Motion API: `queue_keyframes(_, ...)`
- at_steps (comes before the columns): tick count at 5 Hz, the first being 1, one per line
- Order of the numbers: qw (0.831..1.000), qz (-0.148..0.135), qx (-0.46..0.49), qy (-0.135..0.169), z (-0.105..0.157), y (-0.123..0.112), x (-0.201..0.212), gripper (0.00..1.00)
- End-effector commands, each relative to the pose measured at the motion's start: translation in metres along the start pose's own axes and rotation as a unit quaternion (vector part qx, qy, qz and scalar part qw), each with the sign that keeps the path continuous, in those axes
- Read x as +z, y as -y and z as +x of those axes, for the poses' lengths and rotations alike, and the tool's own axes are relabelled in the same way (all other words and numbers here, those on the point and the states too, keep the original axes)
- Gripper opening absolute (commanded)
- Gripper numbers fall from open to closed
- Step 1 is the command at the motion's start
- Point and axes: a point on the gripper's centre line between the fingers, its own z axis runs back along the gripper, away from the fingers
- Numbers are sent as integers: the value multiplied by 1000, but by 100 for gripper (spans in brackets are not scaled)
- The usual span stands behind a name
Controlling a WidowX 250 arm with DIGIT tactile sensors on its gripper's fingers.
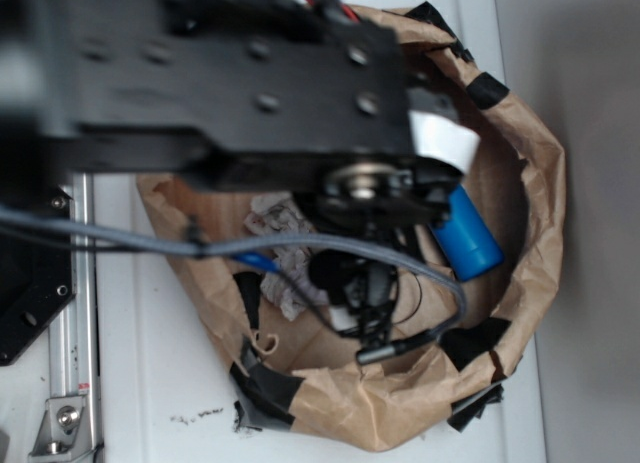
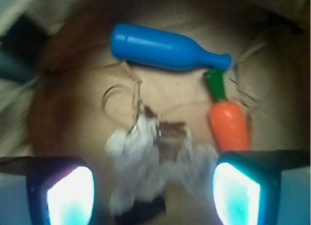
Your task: Grab the white paper.
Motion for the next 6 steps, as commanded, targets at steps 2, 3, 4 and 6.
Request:
queue_keyframes(2, 993, -7, -88, -81, -25, 40, -85, 82)
queue_keyframes(3, 994, 11, -83, -75, -25, 30, -77, 0)
queue_keyframes(4, 994, 26, -86, -54, -21, 19, -37, 0)
queue_keyframes(6, 996, 56, -63, 32, -16, -9, 68, 0)
